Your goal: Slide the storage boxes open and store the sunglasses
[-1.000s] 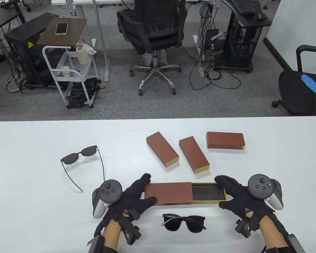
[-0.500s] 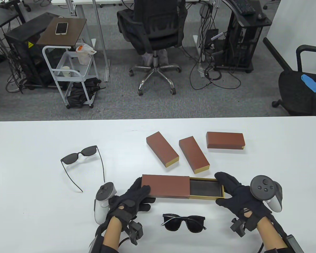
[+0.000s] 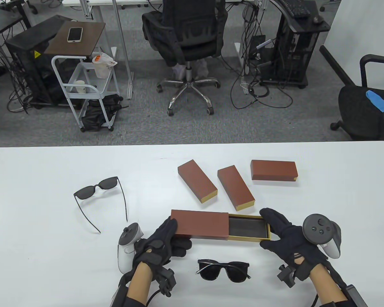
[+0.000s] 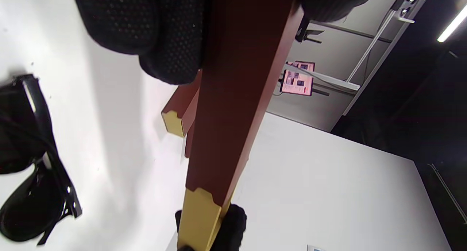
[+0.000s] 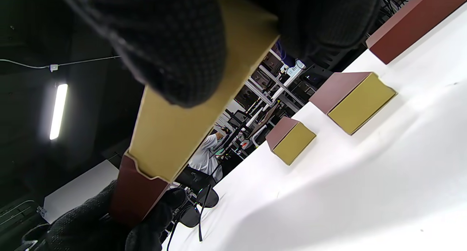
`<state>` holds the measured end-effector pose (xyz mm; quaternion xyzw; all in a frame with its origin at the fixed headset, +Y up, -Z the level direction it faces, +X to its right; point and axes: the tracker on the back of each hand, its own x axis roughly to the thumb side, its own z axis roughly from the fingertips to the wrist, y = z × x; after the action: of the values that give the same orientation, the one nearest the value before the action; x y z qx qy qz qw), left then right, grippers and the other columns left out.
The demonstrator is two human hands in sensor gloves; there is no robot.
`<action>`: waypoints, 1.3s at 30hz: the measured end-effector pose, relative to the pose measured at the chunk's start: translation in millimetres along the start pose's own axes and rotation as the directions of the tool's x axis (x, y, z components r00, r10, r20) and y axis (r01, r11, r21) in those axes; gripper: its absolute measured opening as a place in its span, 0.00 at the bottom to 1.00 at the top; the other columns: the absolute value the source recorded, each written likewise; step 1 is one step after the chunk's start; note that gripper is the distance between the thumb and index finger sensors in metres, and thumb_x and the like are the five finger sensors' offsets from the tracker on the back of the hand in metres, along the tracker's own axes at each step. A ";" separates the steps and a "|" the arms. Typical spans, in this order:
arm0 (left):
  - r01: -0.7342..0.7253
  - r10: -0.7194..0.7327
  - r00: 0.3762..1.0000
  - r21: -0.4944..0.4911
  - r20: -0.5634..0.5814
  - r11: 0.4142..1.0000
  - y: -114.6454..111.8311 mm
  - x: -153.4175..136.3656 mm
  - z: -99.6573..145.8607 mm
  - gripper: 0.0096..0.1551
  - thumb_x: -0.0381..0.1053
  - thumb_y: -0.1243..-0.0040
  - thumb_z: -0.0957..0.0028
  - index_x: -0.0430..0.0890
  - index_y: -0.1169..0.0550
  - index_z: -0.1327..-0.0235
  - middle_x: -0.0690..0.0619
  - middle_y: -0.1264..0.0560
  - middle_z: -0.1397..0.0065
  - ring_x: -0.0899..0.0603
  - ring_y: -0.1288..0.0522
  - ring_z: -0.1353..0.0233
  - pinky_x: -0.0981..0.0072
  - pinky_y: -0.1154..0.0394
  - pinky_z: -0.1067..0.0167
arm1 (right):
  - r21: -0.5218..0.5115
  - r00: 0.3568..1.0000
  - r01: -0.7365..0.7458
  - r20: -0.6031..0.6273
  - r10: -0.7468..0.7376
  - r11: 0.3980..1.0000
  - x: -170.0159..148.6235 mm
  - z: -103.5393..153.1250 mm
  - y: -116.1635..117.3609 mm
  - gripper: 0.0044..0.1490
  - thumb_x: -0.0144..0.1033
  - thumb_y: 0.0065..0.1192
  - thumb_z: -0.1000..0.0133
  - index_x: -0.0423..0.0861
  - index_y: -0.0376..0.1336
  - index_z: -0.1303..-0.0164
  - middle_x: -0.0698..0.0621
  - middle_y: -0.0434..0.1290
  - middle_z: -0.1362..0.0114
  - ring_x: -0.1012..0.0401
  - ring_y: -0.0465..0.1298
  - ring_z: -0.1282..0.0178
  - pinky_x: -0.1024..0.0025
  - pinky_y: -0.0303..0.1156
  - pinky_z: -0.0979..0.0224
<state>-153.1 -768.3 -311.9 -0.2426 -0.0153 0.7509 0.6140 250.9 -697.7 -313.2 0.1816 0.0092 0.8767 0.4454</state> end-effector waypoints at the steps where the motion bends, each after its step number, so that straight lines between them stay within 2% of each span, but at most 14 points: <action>1: 0.003 -0.004 1.000 0.017 0.010 1.000 0.6 1.0 0.6 0.48 0.70 0.55 0.43 0.47 0.51 0.17 0.46 0.27 0.32 0.44 0.20 0.41 0.49 0.24 0.44 | 0.000 1.000 0.002 0.004 -0.002 1.000 0.5 -0.1 0.9 0.53 0.37 0.80 0.64 0.54 0.52 0.31 0.43 0.54 0.22 0.43 0.68 0.29 0.51 0.69 0.29; 4: 0.007 -0.010 0.999 0.066 0.039 0.998 3.4 3.6 2.5 0.48 0.71 0.56 0.43 0.46 0.49 0.18 0.47 0.25 0.34 0.45 0.19 0.43 0.50 0.23 0.45 | -0.033 1.000 -0.028 0.006 0.028 0.999 2.4 -0.1 4.1 0.58 0.38 0.80 0.63 0.51 0.46 0.30 0.41 0.52 0.22 0.43 0.67 0.29 0.49 0.68 0.28; 8: -0.065 0.057 0.996 0.129 0.064 0.989 7.6 3.2 5.8 0.48 0.72 0.56 0.43 0.46 0.47 0.18 0.47 0.24 0.36 0.46 0.18 0.45 0.50 0.22 0.46 | -0.145 0.974 -0.222 -0.078 0.212 0.964 -0.7 3.3 11.7 0.60 0.41 0.80 0.65 0.46 0.45 0.31 0.37 0.52 0.24 0.42 0.66 0.29 0.48 0.67 0.29; 11: -0.106 0.091 0.991 0.163 0.097 0.981 10.4 4.2 8.4 0.47 0.73 0.56 0.43 0.47 0.46 0.18 0.47 0.24 0.36 0.46 0.18 0.45 0.50 0.22 0.46 | -0.084 0.945 -0.304 -0.150 0.290 0.949 -4.2 2.9 26.6 0.59 0.45 0.80 0.65 0.46 0.47 0.31 0.37 0.53 0.24 0.41 0.65 0.29 0.46 0.66 0.29; 13: -0.104 0.084 0.990 0.188 0.111 0.977 12.2 5.9 10.5 0.47 0.73 0.56 0.43 0.47 0.46 0.18 0.48 0.24 0.36 0.46 0.18 0.45 0.50 0.22 0.46 | -0.019 0.925 -0.352 -0.159 0.345 0.936 -3.1 1.5 40.8 0.53 0.49 0.77 0.64 0.49 0.52 0.32 0.39 0.55 0.24 0.40 0.65 0.29 0.46 0.66 0.29; 14: -0.096 0.073 0.990 0.206 0.118 0.974 13.2 6.5 11.3 0.47 0.73 0.56 0.43 0.47 0.46 0.18 0.48 0.24 0.36 0.46 0.18 0.45 0.51 0.22 0.46 | -0.006 0.918 -0.372 -0.150 0.367 0.928 -1.4 1.1 47.3 0.52 0.48 0.77 0.64 0.49 0.54 0.32 0.39 0.56 0.24 0.39 0.65 0.29 0.46 0.66 0.29; 16: -0.099 0.072 0.990 0.223 0.123 0.970 14.9 7.1 12.3 0.47 0.73 0.56 0.43 0.48 0.46 0.18 0.48 0.24 0.37 0.46 0.18 0.45 0.51 0.22 0.47 | 0.057 0.895 -0.434 -0.082 0.438 0.899 5.9 -0.6 65.4 0.43 0.49 0.76 0.63 0.50 0.62 0.38 0.41 0.59 0.24 0.40 0.65 0.29 0.45 0.66 0.30; 19: -0.110 0.080 0.988 0.238 0.133 0.965 17.4 6.9 12.8 0.47 0.74 0.57 0.43 0.48 0.45 0.18 0.49 0.23 0.37 0.46 0.18 0.46 0.51 0.22 0.47 | 0.118 0.851 -0.522 0.006 0.525 0.845 17.8 -2.3 90.6 0.40 0.51 0.74 0.63 0.53 0.64 0.40 0.44 0.64 0.26 0.41 0.66 0.29 0.46 0.68 0.30; 20: -0.112 0.081 0.988 0.241 0.135 0.964 18.0 6.5 12.8 0.47 0.74 0.57 0.43 0.48 0.45 0.18 0.49 0.23 0.37 0.46 0.18 0.46 0.51 0.22 0.47 | 0.125 0.845 -0.532 0.024 0.534 0.837 19.7 -2.8 94.6 0.39 0.50 0.74 0.63 0.53 0.65 0.40 0.44 0.65 0.26 0.42 0.66 0.29 0.46 0.68 0.30; 23: -0.106 0.075 0.989 0.257 0.129 0.961 19.8 4.0 11.9 0.47 0.73 0.58 0.44 0.48 0.45 0.18 0.48 0.23 0.37 0.46 0.18 0.46 0.50 0.22 0.47 | 0.140 0.775 -0.631 0.117 0.621 0.763 30.2 -6.0 115.5 0.35 0.51 0.74 0.63 0.55 0.68 0.44 0.46 0.70 0.29 0.44 0.70 0.31 0.48 0.69 0.32; 25: -0.100 0.069 0.990 0.271 0.124 0.957 20.4 2.6 11.4 0.47 0.73 0.58 0.44 0.49 0.45 0.18 0.48 0.23 0.37 0.46 0.18 0.46 0.50 0.22 0.47 | 0.123 0.735 -0.678 0.155 0.660 0.725 35.4 -7.4 124.7 0.32 0.51 0.74 0.63 0.55 0.71 0.48 0.48 0.74 0.34 0.46 0.74 0.36 0.49 0.72 0.34; 29: -0.101 0.074 0.991 0.271 0.108 0.957 23.0 -0.4 9.3 0.47 0.72 0.58 0.44 0.49 0.45 0.17 0.47 0.23 0.37 0.45 0.18 0.46 0.50 0.23 0.47 | 0.128 0.695 -0.718 0.198 0.692 0.685 40.3 -7.0 134.9 0.28 0.49 0.75 0.64 0.54 0.74 0.54 0.48 0.80 0.43 0.48 0.79 0.44 0.51 0.75 0.40; 34: -0.102 0.078 0.992 0.287 0.095 0.953 26.5 -5.0 7.5 0.47 0.72 0.57 0.44 0.48 0.45 0.17 0.46 0.24 0.36 0.44 0.18 0.46 0.49 0.23 0.47 | 0.122 0.640 -0.766 0.235 0.732 0.631 39.8 -3.3 142.1 0.24 0.46 0.75 0.63 0.53 0.75 0.57 0.49 0.82 0.48 0.50 0.81 0.49 0.53 0.77 0.44; 39: -0.101 0.078 0.993 0.290 0.089 0.952 26.6 -5.2 8.0 0.46 0.72 0.57 0.44 0.49 0.45 0.17 0.46 0.24 0.36 0.44 0.18 0.45 0.49 0.23 0.47 | 0.132 0.646 -0.761 0.230 0.728 0.635 41.0 -3.7 143.6 0.24 0.44 0.75 0.63 0.53 0.75 0.57 0.48 0.82 0.49 0.50 0.81 0.49 0.52 0.77 0.44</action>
<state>-179.8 -777.4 -311.6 -0.1201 0.0838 0.7808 0.6074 116.0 -751.6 -278.4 0.2839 -0.0059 0.9586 0.0198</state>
